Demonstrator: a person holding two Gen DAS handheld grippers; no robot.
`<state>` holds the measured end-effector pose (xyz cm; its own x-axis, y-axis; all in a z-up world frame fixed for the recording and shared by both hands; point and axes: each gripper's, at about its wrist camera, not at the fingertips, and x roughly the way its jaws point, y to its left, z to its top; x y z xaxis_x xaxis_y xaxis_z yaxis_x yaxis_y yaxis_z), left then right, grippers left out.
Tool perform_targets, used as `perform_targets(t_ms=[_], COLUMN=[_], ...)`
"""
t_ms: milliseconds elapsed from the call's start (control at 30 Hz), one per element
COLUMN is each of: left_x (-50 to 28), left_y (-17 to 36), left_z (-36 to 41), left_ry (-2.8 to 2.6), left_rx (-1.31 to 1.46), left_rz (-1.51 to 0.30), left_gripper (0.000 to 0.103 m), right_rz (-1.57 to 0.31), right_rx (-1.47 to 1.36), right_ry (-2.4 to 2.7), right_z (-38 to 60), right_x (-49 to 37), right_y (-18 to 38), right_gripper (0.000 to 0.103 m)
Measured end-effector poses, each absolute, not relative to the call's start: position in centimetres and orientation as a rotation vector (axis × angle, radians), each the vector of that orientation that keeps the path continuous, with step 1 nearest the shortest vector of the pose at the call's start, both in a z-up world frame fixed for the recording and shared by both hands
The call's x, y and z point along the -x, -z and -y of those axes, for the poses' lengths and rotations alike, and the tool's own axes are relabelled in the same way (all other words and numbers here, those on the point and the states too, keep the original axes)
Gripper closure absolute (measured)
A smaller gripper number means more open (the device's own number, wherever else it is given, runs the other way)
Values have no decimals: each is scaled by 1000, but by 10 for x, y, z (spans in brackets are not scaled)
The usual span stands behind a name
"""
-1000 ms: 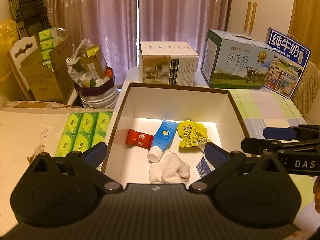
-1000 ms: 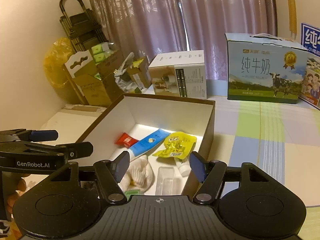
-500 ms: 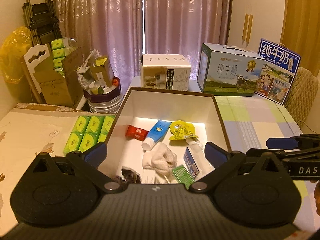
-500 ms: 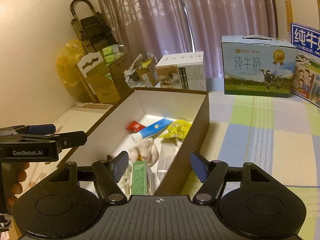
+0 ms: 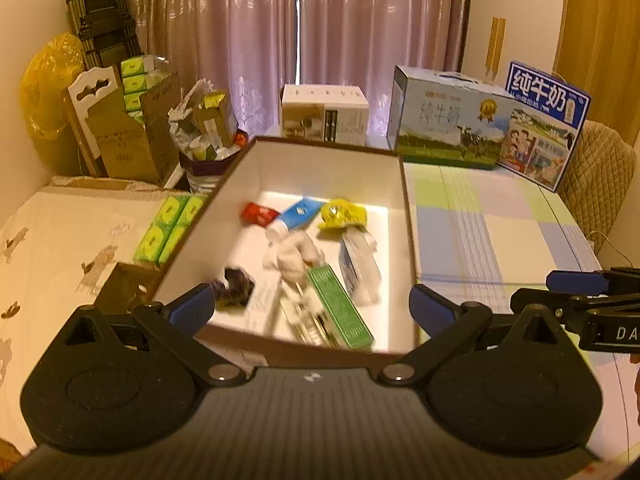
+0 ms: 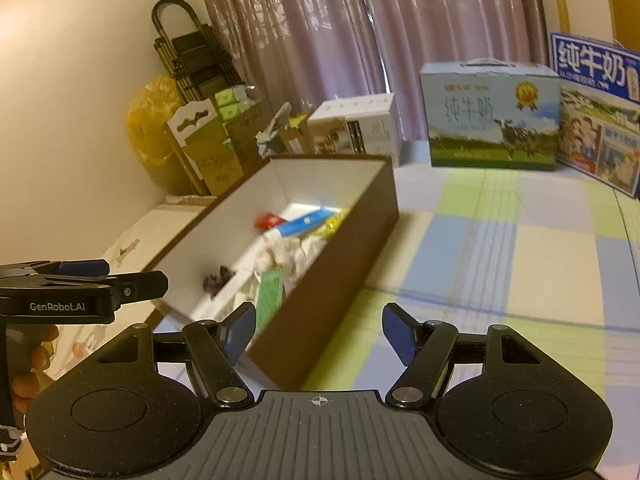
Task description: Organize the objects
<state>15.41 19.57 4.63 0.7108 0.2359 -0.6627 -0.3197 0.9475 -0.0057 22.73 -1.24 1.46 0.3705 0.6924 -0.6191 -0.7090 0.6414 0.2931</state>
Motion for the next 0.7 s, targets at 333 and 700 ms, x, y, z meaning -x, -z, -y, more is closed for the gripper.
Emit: perform_targets(t_ms=[333,700], left_x=[-123,-100], left_y=[-35,-20], left_z=[-138,-75], left_ry=[-348,-301], left_rx=[139,152], left_rz=[-764,-826], left_gripper=[1,1], right_rz=[-822,-857], right_rx=[43,60], right_ry=[-899,-840], right_z=[71,138], right_x=[-203,-176], right_y=[-7,-1], right_gripper=[36,36])
